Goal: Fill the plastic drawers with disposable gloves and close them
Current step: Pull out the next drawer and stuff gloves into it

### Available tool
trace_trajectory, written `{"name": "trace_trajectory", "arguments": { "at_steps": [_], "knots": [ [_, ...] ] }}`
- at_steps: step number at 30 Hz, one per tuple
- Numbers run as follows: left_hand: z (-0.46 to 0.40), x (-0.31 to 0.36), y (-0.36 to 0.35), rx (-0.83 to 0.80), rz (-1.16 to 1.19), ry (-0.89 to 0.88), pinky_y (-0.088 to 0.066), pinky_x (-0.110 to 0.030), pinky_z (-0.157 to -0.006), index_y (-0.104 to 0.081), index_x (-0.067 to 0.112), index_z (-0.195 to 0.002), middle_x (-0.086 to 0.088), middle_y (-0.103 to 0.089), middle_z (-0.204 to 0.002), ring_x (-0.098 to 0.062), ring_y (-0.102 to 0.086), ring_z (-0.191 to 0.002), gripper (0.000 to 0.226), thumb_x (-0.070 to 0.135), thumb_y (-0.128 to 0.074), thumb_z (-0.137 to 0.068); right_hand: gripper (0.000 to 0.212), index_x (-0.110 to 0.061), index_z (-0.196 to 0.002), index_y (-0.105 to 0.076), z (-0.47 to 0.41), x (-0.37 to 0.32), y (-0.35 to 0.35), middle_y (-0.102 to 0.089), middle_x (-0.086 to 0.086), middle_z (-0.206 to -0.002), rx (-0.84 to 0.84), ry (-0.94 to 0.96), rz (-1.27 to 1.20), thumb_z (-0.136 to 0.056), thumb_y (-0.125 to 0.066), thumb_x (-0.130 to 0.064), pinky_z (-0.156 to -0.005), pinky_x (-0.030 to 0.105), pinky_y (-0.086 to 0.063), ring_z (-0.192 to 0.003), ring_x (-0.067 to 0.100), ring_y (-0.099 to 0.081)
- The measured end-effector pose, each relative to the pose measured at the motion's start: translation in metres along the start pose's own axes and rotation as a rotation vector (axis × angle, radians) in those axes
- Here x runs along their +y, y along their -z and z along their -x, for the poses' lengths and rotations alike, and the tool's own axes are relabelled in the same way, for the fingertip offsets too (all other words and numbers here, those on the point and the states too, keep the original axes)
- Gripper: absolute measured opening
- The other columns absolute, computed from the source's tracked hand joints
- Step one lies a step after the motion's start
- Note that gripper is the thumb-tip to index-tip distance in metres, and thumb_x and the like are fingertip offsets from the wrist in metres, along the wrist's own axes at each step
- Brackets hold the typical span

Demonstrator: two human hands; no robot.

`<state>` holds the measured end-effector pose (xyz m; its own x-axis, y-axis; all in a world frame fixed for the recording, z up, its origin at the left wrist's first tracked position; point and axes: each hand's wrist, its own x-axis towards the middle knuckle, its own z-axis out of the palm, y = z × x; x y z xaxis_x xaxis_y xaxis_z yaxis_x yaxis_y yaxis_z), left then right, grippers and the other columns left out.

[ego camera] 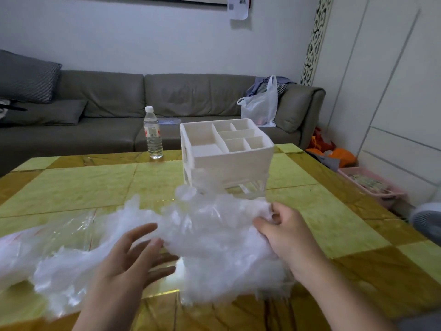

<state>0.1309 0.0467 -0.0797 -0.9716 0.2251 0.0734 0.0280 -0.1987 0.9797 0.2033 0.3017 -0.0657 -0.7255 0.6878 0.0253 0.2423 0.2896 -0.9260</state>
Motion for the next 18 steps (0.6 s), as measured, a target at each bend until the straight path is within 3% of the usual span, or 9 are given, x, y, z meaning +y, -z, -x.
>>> {"name": "trace_trajectory", "arguments": {
  "at_steps": [3, 6, 9, 12, 14, 18],
  "knots": [
    [0.0, 0.005, -0.008, 0.011, -0.42, -0.427, -0.055, -0.026, -0.077, -0.065, 0.036, -0.11, 0.007, -0.07, -0.098, -0.018, -0.069, -0.094, 0.022, 0.04, -0.076, -0.091, 0.011, -0.017, -0.086, -0.066, -0.011, 0.02, 0.006, -0.068, 0.0, -0.075, -0.07, 0.0, 0.207, -0.096, -0.068, -0.021, -0.054, 0.028, -0.043, -0.062, 0.015, -0.058],
    [0.0, 0.019, -0.04, -0.217, -0.752, -0.766, -0.044, -0.01, -0.079, -0.065, 0.035, -0.103, 0.016, -0.062, -0.103, -0.007, -0.063, -0.095, 0.017, 0.021, -0.066, -0.094, 0.013, -0.008, -0.081, -0.061, -0.015, 0.026, 0.002, -0.064, 0.006, -0.073, -0.078, 0.024, 0.313, -0.091, -0.062, -0.017, -0.054, 0.031, -0.04, -0.06, 0.016, -0.051],
    [-0.014, 0.005, -0.083, -0.493, -1.055, -0.71, -0.045, -0.015, -0.088, -0.06, 0.037, -0.12, 0.022, -0.048, -0.122, -0.001, -0.054, -0.11, 0.024, 0.024, -0.058, -0.101, 0.016, -0.011, -0.079, -0.061, -0.012, 0.022, 0.0, -0.065, 0.006, -0.074, -0.065, 0.081, 0.368, -0.095, -0.059, -0.015, -0.054, 0.031, -0.04, -0.061, 0.018, -0.053],
    [-0.029, -0.018, -0.107, -0.616, -1.374, -0.462, -0.05, -0.035, -0.1, -0.044, 0.029, -0.143, 0.007, -0.039, -0.138, -0.016, -0.043, -0.128, 0.041, 0.038, -0.052, -0.103, 0.019, -0.017, -0.076, -0.057, -0.009, 0.018, 0.002, -0.061, 0.001, -0.072, -0.036, 0.158, 0.501, -0.094, -0.06, -0.014, -0.052, 0.031, -0.04, -0.06, 0.019, -0.054],
    [-0.033, -0.022, -0.114, -0.672, -1.536, -0.349, -0.051, -0.039, -0.1, -0.04, 0.026, -0.142, -0.001, -0.04, -0.136, -0.023, -0.044, -0.127, 0.048, 0.044, -0.054, -0.1, 0.019, -0.019, -0.073, -0.051, -0.01, 0.017, 0.004, -0.057, 0.0, -0.07, -0.043, 0.182, 0.593, -0.088, -0.059, -0.009, -0.051, 0.034, -0.038, -0.06, 0.022, -0.053],
    [-0.041, -0.028, -0.116, -0.669, -1.621, -0.238, -0.051, -0.041, -0.098, -0.026, 0.022, -0.152, -0.006, -0.04, -0.143, -0.029, -0.049, -0.13, 0.074, 0.056, -0.058, -0.094, 0.014, -0.016, -0.071, -0.052, -0.014, 0.017, 0.007, -0.058, 0.003, -0.07, -0.051, 0.162, 0.649, -0.081, -0.056, -0.006, -0.05, 0.037, -0.039, -0.063, 0.027, -0.057]
  ]
}}
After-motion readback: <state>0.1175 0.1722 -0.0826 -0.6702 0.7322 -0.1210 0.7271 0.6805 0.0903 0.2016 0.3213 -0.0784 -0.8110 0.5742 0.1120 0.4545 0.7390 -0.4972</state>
